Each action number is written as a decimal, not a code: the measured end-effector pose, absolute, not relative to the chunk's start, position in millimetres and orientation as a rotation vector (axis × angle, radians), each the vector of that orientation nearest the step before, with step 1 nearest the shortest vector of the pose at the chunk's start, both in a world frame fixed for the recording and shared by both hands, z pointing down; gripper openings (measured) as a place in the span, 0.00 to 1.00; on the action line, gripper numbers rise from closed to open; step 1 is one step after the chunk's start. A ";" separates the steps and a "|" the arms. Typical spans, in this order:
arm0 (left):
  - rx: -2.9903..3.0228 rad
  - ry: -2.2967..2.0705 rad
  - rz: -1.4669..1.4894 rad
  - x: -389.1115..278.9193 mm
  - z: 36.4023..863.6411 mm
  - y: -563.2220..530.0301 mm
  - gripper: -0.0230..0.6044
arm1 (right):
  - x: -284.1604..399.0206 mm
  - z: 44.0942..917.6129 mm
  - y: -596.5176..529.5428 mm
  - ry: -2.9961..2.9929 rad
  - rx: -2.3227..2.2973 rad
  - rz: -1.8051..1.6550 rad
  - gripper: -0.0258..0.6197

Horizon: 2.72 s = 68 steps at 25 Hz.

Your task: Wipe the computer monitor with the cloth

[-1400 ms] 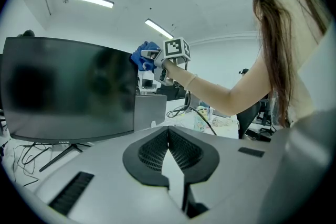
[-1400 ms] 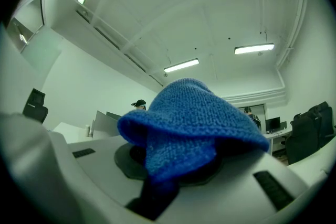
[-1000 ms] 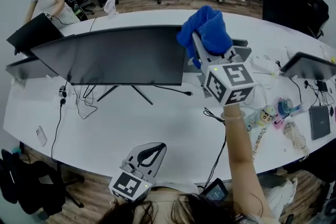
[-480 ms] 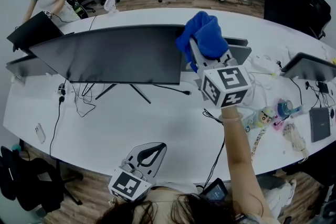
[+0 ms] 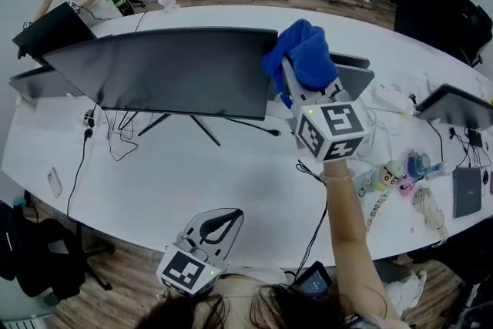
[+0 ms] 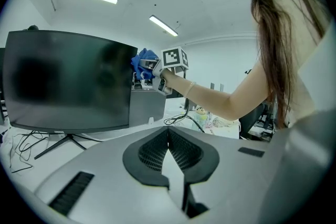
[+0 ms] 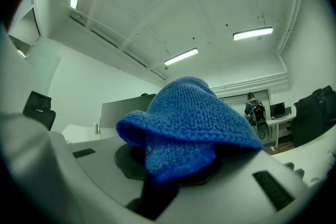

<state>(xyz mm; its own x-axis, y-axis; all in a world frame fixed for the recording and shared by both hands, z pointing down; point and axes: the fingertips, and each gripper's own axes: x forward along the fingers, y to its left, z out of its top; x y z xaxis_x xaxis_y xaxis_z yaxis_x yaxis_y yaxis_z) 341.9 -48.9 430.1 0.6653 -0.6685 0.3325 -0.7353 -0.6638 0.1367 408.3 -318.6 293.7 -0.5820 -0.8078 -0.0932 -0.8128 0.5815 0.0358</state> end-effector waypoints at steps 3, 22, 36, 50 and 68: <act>2.611 -1.140 0.357 344.9 432.2 -48.5 0.05 | 407.8 303.3 -319.8 2.743 -1.399 0.095 0.17; 2.554 -1.188 0.296 349.1 442.9 -50.4 0.05 | 406.3 337.9 -323.2 2.728 -1.422 0.123 0.17; 2.565 -1.161 0.296 340.1 443.8 -50.5 0.05 | 406.6 362.7 -326.0 2.703 -1.469 0.043 0.17; 2.546 -1.152 0.289 340.3 448.5 -47.7 0.05 | 406.1 386.1 -326.2 2.730 -1.500 -0.006 0.17; 2.552 -1.128 0.305 341.1 453.3 -48.8 0.05 | 405.0 419.6 -327.4 2.771 -1.524 -0.062 0.17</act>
